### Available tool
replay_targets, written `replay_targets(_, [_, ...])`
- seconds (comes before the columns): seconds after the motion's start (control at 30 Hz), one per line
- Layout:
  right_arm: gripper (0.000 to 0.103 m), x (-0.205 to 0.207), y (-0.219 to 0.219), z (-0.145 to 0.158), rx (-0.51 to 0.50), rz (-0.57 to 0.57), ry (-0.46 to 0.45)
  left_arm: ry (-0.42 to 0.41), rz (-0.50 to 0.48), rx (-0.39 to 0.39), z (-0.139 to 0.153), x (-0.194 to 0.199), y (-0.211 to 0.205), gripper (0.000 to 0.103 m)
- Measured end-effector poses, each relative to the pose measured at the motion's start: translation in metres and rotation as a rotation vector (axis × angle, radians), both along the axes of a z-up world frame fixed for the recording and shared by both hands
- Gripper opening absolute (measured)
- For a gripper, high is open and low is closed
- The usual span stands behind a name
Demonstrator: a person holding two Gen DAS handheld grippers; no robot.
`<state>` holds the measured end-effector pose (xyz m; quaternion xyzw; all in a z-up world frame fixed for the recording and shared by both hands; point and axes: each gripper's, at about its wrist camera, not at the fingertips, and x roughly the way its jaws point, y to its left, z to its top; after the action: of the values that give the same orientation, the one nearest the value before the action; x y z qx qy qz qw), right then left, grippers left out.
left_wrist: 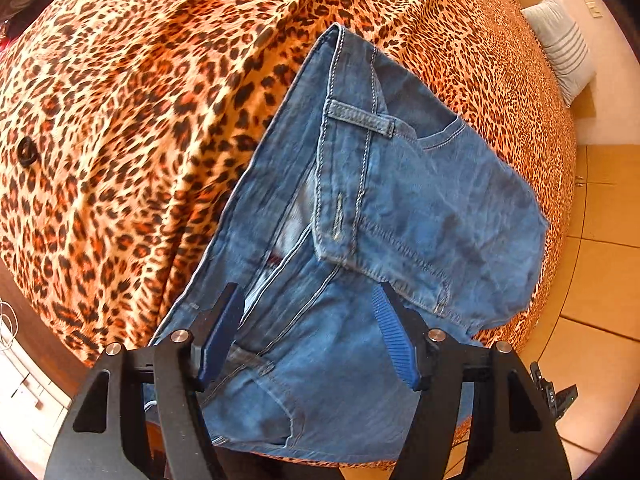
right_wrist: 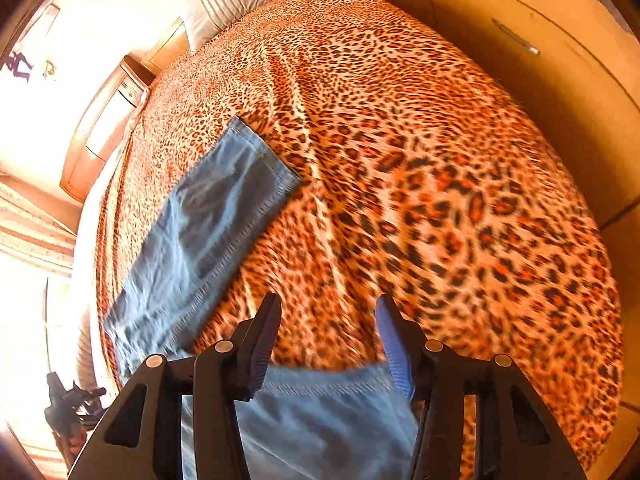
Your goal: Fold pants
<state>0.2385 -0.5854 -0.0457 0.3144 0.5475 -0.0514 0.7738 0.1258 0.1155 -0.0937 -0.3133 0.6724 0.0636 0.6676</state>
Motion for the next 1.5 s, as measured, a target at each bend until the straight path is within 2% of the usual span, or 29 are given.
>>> replay_targets(0.17, [0.051, 0.076, 0.019, -0.038, 0.077, -0.064, 0.052, 0.012, -0.009, -0.006, -0.021, 0.039, -0.005, 0.066])
replay_targets(0.2, [0.051, 0.087, 0.020, -0.049, 0.080, -0.081, 0.074, 0.015, -0.002, 0.000, -0.032, 0.057, -0.010, 0.066])
replay_targets(0.27, [0.051, 0.103, 0.020, -0.064, 0.112, -0.123, 0.096, 0.017, 0.016, -0.011, -0.039, 0.067, -0.011, 0.066])
replay_targets(0.33, [0.051, 0.106, 0.023, -0.076, 0.150, -0.151, 0.079, 0.020, 0.021, -0.004, -0.050, 0.085, -0.016, 0.066])
replay_targets(0.4, [0.051, 0.114, 0.025, -0.085, 0.133, -0.163, 0.107, 0.027, 0.015, 0.036, -0.056, 0.093, -0.021, 0.066])
replay_targets(0.43, [0.051, 0.116, 0.027, -0.084, 0.115, -0.167, 0.091, 0.035, 0.004, 0.068, -0.058, 0.096, -0.024, 0.064])
replay_targets(0.47, [0.042, 0.119, 0.028, -0.080, 0.095, -0.165, 0.078, 0.044, -0.014, 0.113, -0.059, 0.098, -0.028, 0.048])
replay_targets(0.5, [0.006, 0.122, 0.029, -0.077, 0.095, -0.152, 0.068, 0.060, -0.035, 0.158, -0.060, 0.100, -0.032, 0.034])
replay_targets(0.53, [0.005, 0.123, 0.028, -0.072, 0.088, -0.143, 0.064, 0.086, -0.057, 0.199, -0.061, 0.102, -0.037, 0.022])
replay_targets(0.63, [0.003, 0.113, 0.014, -0.051, 0.046, -0.138, -0.001, 0.071, -0.062, 0.228, -0.062, 0.108, -0.044, 0.022])
replay_targets(0.67, [0.004, 0.108, 0.011, -0.053, 0.029, -0.130, 0.015, 0.071, -0.068, 0.240, -0.064, 0.108, -0.045, 0.022])
replay_targets(0.77, [0.004, 0.099, 0.007, -0.085, 0.000, -0.104, 0.126, 0.076, -0.087, 0.261, -0.064, 0.108, -0.048, 0.022])
replay_targets(0.83, [0.004, 0.089, 0.002, -0.086, 0.045, -0.153, 0.093, 0.081, -0.104, 0.246, -0.065, 0.115, -0.050, 0.022])
replay_targets(0.9, [0.011, 0.088, 0.000, -0.086, 0.084, -0.153, 0.089, 0.076, -0.111, 0.195, -0.060, 0.113, -0.044, 0.022])
replay_targets(1.03, [0.018, 0.081, -0.017, -0.053, 0.016, -0.140, 0.039, -0.039, -0.015, 0.152, -0.025, 0.111, -0.004, 0.024])
replay_targets(1.1, [0.033, 0.091, -0.023, -0.040, -0.019, -0.132, 0.018, -0.056, 0.033, 0.129, -0.020, 0.123, 0.014, 0.036])
replay_targets(1.13, [0.035, 0.100, -0.024, -0.036, -0.027, -0.116, 0.012, -0.050, 0.051, 0.116, -0.020, 0.132, 0.021, 0.047])
replay_targets(1.17, [0.037, 0.111, -0.023, -0.033, -0.033, -0.096, 0.009, -0.055, 0.068, 0.103, -0.021, 0.140, 0.024, 0.051])
replay_targets(1.3, [0.040, 0.167, -0.004, -0.037, -0.008, -0.024, 0.013, -0.028, 0.061, 0.053, -0.038, 0.169, 0.013, 0.051])
replay_targets(1.37, [0.046, 0.199, 0.007, -0.042, 0.012, 0.006, 0.017, -0.015, 0.048, 0.058, -0.044, 0.179, 0.003, 0.051])
replay_targets(1.43, [0.048, 0.227, 0.019, -0.045, -0.016, 0.037, 0.013, -0.018, 0.033, 0.065, -0.047, 0.180, -0.005, 0.051])
replay_targets(1.5, [0.058, 0.248, 0.029, -0.053, -0.043, 0.070, 0.032, -0.013, 0.024, 0.063, -0.050, 0.186, -0.011, 0.051])
